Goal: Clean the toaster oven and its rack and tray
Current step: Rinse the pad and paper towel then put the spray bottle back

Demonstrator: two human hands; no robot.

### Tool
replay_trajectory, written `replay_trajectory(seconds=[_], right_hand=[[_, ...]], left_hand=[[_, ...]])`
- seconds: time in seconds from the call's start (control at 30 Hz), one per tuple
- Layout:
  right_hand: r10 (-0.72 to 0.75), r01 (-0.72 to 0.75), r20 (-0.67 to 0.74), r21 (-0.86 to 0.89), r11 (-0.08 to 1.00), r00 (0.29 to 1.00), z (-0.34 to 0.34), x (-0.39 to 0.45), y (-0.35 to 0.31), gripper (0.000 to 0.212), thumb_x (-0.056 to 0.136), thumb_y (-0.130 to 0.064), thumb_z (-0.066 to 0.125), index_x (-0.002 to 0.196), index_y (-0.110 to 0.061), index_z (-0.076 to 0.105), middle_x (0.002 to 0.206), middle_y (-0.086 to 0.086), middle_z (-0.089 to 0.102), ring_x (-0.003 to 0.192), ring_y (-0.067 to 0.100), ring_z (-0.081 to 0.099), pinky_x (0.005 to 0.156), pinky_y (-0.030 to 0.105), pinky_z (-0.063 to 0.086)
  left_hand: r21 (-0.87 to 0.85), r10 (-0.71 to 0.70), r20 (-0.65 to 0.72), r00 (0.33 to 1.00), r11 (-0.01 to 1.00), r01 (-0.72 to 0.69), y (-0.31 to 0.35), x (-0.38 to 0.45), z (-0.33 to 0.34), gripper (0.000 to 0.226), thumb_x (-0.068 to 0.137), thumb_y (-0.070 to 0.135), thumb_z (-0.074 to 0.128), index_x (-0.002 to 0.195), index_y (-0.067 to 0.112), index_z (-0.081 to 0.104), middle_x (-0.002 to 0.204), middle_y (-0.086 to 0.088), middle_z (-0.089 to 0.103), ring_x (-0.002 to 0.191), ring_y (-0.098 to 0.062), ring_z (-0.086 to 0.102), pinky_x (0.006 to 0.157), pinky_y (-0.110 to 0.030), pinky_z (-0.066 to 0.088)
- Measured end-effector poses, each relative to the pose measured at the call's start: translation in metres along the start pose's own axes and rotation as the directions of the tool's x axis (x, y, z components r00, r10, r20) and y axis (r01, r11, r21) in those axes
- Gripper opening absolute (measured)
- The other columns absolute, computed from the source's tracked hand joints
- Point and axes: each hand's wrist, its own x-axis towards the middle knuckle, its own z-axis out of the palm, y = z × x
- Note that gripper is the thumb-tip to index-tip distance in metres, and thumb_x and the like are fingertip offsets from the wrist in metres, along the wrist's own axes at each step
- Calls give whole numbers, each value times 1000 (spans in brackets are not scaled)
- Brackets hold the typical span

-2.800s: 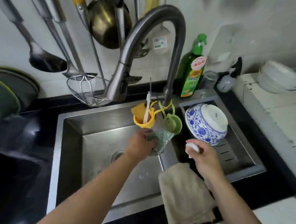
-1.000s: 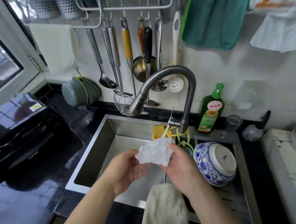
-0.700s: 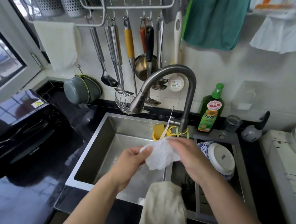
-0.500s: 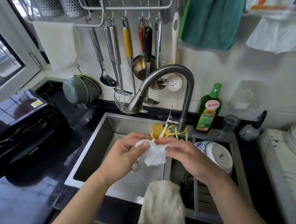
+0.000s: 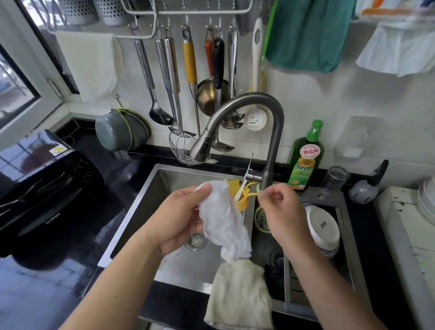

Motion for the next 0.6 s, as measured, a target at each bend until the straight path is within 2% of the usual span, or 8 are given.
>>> replay_trajectory(seconds=[0.07,0.17,0.2,0.27,0.33,0.43,0.5,0.6], right_hand=[[-90,92,-63,36,995,994,5,-11,-1,9,93,-26,65,88,-18,62,82,-4,67,77,8,63,64,11,45],[-42,27,162,95,995,986,14,-20,5,26,89,-44,67,108,-27,63,108,-9,68,98,0,62,86,16,48],[62,-119,294,180,976,954,17,-18,8,41,87,-54,66,119,-30,61,123,-7,65,111,3,60,97,25,48],[208,-520,621,375,768,756,15,-14,15,59,87,-61,61,133,-23,60,137,6,60,126,22,57,109,45,41],[176,-673,748,435,598,639,8,-14,17,53,91,-43,65,132,-9,61,133,16,61,123,33,58,108,49,42],[150,-589,650,534,607,745,9,-15,23,36,88,-15,68,120,0,65,118,20,68,104,32,66,89,44,54],[153,-423,481,524,740,863,13,-13,26,22,93,-12,62,113,-4,67,109,18,71,97,31,68,80,42,55],[39,-81,275,145,986,961,8,-14,35,22,96,-29,57,97,-9,64,94,21,68,90,42,65,70,38,48]], left_hand=[[-26,-19,-17,1000,999,19,-1,0,4,40,108,26,49,86,10,78,85,-14,72,67,-22,70,58,-33,60],[-75,-46,-42,998,996,43,-7,-2,5,37,110,28,45,107,5,74,93,-16,74,71,-24,71,60,-36,61],[-107,-73,-12,997,992,72,-9,-3,5,39,109,31,45,118,2,71,106,-22,73,85,-31,72,68,-41,62],[-166,-143,82,986,974,155,-10,-5,2,47,108,36,45,133,2,64,130,-27,66,112,-39,65,82,-49,60],[-186,-184,162,970,959,213,-6,-8,-1,50,107,38,47,136,1,62,133,-25,65,113,-37,68,79,-46,63],[-168,-199,230,952,956,240,-8,-11,4,46,105,33,51,134,-1,63,130,-23,67,109,-34,70,80,-41,62],[-180,-298,207,932,925,335,-27,-16,14,39,99,24,62,129,-1,65,116,-19,71,93,-27,72,75,-35,61],[-289,-371,98,924,877,383,-55,-19,19,22,91,5,66,112,-1,70,101,-18,69,77,-22,67,67,-31,61]])
